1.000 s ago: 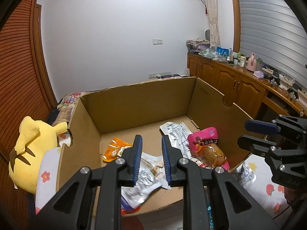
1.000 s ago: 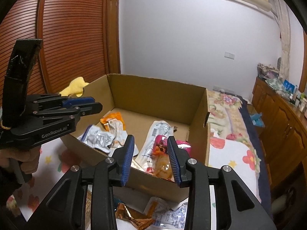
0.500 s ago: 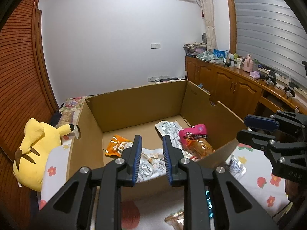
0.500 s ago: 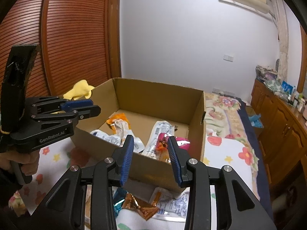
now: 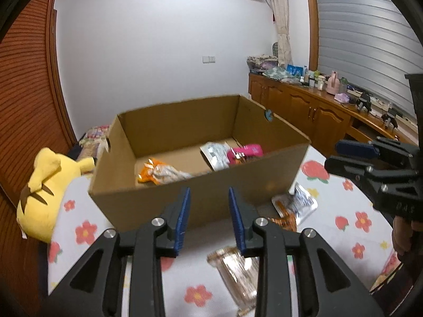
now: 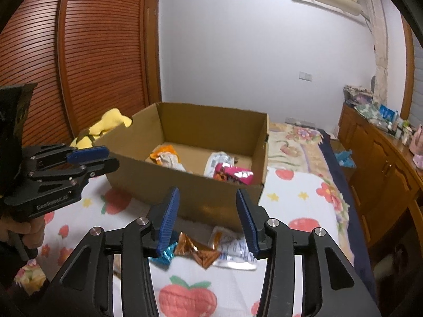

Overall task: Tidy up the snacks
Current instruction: 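Move both open grippers back to the snacks on the table, then grasp the brown wafer bar with the left gripper while the right grasps the silver-orange pouch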

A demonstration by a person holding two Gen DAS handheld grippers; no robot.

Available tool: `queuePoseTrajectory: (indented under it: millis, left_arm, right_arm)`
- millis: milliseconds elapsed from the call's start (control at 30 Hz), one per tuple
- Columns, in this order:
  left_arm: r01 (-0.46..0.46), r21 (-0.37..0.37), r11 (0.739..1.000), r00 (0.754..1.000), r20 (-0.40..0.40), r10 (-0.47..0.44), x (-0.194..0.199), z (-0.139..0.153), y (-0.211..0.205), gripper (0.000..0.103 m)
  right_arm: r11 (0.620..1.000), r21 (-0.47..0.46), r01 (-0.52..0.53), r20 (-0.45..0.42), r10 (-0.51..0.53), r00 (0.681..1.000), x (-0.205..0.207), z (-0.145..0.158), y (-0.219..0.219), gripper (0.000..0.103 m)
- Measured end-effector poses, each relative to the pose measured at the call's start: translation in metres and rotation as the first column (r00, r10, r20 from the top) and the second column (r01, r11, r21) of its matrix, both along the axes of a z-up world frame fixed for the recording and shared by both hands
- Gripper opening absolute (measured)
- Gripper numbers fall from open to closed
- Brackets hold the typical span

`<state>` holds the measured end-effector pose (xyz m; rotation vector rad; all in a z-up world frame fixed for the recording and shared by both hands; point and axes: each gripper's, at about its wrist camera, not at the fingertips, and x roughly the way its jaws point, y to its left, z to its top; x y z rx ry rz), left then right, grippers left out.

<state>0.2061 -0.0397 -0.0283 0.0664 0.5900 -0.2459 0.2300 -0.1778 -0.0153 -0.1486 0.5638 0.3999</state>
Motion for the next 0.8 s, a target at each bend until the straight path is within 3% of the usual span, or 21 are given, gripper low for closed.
queuePoseTrajectory:
  millis: [167,367,567,800]
  left_arm:
    - [0.013,0.005,1.0,0.999,-0.052,-0.013,-0.012,-0.024,-0.008,0.035]
    - [0.029,0.001,1.0,0.99,-0.136,-0.028,-0.016,-0.057,-0.02,0.045]
    - [0.028,0.033,0.999,0.981,-0.192,-0.021,-0.014,-0.079,-0.031,0.048]
    - [0.039,0.014,0.999,0.974,-0.225,-0.035,-0.013,-0.091,-0.034,0.055]
  right_arm:
    - [1.0,-0.003,0.022,-0.022,-0.022,1.0,-0.01,-0.008,-0.009,0.053]
    - [0.999,-0.009,0.039,-0.058,-0.04,0.998,-0.014,-0.02,-0.018,0.054]
    - [0.998,-0.018,0.063,-0.126,-0.065,0.99,0.002,-0.042,-0.028,0.063]
    - [0.996,-0.033,0.083,-0.219,-0.088,0.972,0.031,-0.073,-0.032,0.067]
